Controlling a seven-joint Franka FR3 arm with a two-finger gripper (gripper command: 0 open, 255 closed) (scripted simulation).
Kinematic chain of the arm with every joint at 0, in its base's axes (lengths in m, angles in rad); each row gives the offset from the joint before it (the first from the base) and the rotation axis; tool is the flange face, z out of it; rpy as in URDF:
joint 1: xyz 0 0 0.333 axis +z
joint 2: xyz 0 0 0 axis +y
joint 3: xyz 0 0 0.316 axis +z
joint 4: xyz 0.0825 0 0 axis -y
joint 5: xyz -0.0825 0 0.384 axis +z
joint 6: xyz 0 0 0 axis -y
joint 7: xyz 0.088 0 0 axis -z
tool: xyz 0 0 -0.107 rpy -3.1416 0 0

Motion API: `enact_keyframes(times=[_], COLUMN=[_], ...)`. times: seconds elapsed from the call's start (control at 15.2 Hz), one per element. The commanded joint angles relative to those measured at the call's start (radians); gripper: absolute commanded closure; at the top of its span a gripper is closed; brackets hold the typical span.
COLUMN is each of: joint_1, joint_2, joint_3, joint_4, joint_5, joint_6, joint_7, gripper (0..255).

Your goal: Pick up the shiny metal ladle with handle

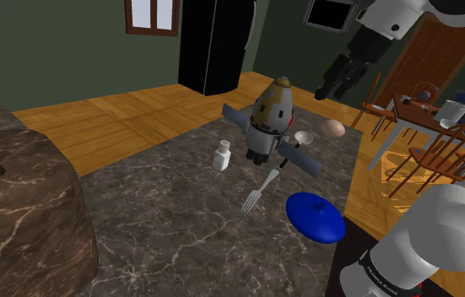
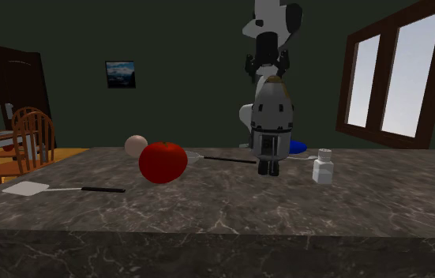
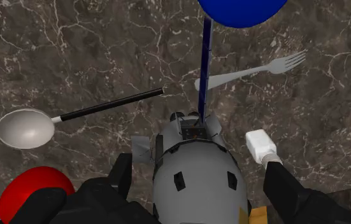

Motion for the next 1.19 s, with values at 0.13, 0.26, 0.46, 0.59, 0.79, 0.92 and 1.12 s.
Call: enact_keyframes(times=[0.13, 0.26, 0.46, 0.59, 0.79, 0.92, 1.12], joint_1=[-0.038, -0.076, -0.131, -0.165, -0.214, -0.245, -0.288], joint_2=[0.064, 0.129, 0.225, 0.288, 0.379, 0.437, 0.520], joint_3=[0.017, 0.033, 0.051, 0.060, 0.067, 0.068, 0.064], joint_4=[0.001, 0.005, 0.013, 0.019, 0.029, 0.034, 0.040], joint_5=[0.002, 0.002, -0.001, -0.004, -0.010, -0.014, -0.019], joint_6=[0.036, 0.069, 0.114, 0.140, 0.176, 0.198, 0.229], joint_7=[0.081, 0.161, 0.282, 0.362, 0.481, 0.559, 0.674], gripper=[0, 0, 0, 0, 0, 0, 0])
